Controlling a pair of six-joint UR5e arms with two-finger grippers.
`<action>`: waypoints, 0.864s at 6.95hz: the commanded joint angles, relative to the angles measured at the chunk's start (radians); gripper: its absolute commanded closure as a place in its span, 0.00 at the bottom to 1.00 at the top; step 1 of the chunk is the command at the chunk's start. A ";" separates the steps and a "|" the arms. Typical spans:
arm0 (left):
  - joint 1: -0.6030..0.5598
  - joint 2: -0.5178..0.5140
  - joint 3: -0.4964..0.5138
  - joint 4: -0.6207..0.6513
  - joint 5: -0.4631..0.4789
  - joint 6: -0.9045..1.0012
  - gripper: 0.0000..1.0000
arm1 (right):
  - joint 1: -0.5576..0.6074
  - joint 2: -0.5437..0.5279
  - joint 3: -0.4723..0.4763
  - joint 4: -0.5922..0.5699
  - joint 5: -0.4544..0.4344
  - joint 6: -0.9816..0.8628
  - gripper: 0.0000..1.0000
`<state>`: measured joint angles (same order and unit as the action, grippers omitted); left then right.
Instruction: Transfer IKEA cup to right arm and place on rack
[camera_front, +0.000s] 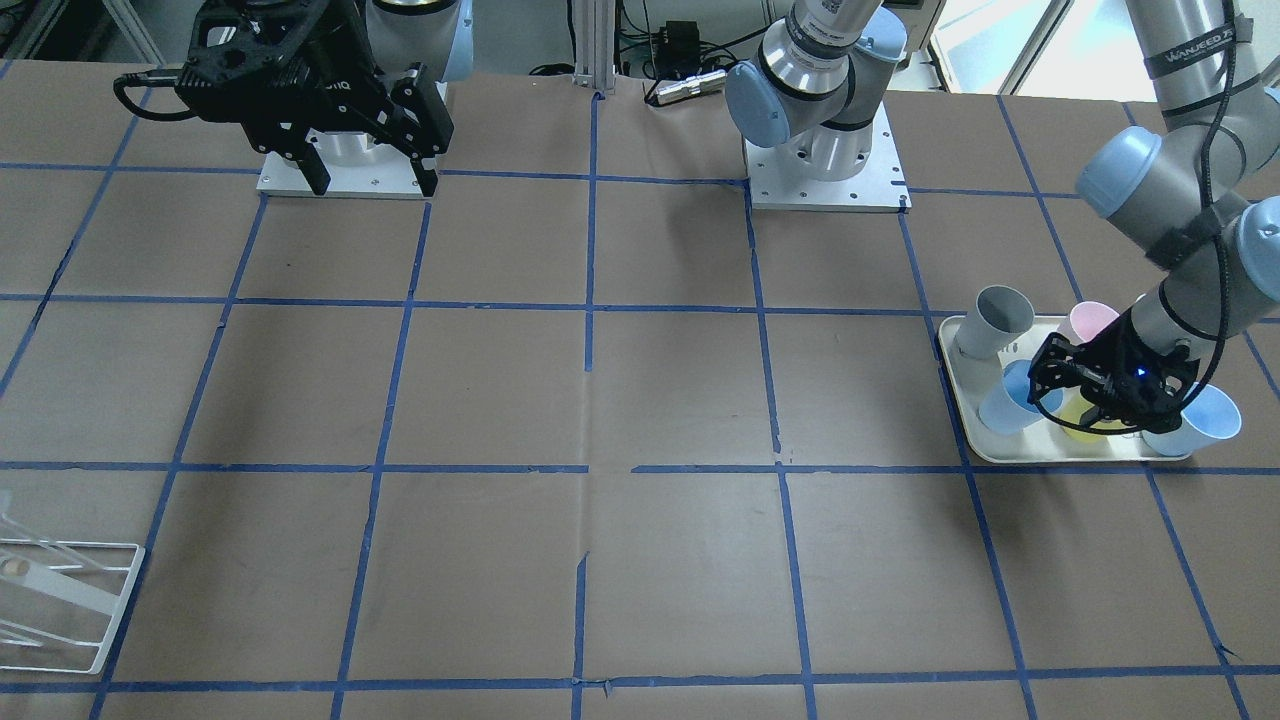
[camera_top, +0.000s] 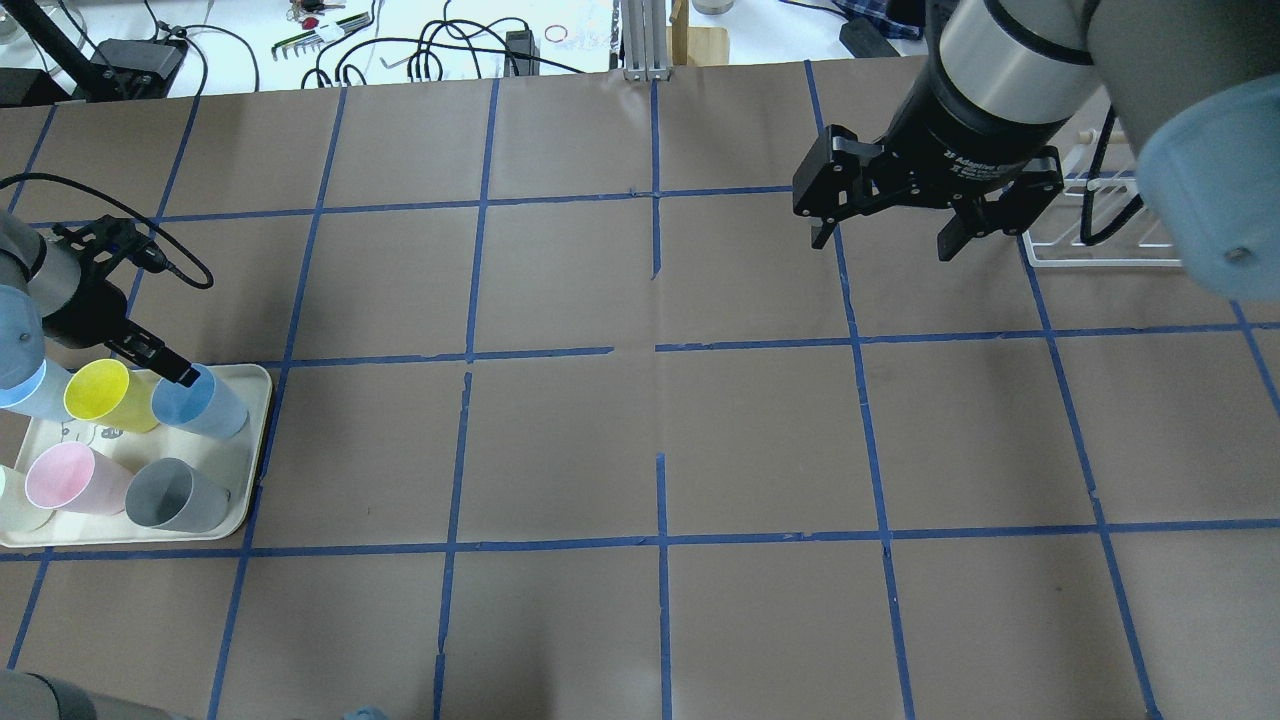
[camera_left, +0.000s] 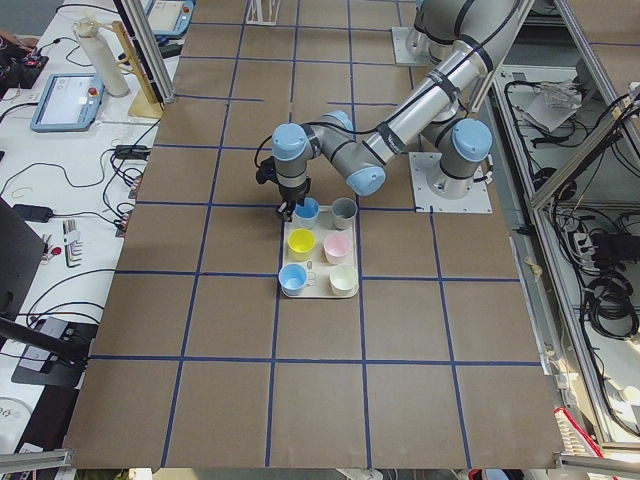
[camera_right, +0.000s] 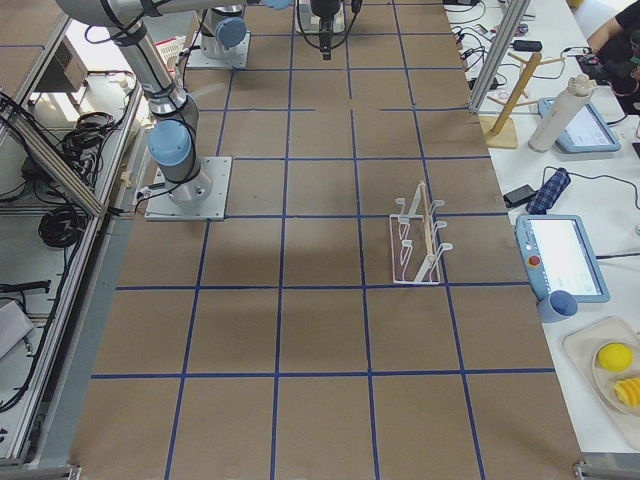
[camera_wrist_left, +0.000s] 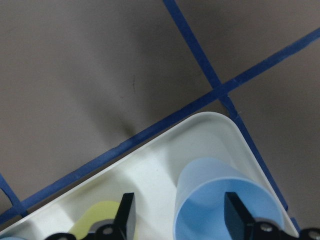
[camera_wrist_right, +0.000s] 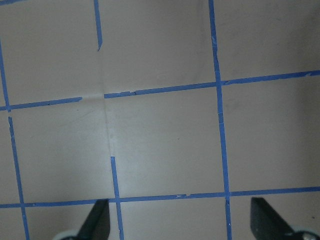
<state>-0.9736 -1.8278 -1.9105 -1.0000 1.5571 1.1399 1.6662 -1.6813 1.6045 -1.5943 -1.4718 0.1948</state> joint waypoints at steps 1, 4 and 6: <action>0.000 -0.011 -0.002 -0.009 0.001 0.008 0.32 | 0.000 -0.002 0.000 0.001 -0.002 0.000 0.00; 0.000 -0.036 0.001 -0.009 0.001 0.018 0.97 | -0.006 -0.002 0.000 0.007 -0.005 0.000 0.00; 0.000 -0.036 0.008 -0.011 -0.006 0.018 1.00 | -0.022 -0.002 -0.002 -0.001 -0.016 -0.047 0.00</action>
<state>-0.9741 -1.8636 -1.9072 -1.0097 1.5527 1.1579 1.6553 -1.6827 1.6036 -1.5911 -1.4843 0.1782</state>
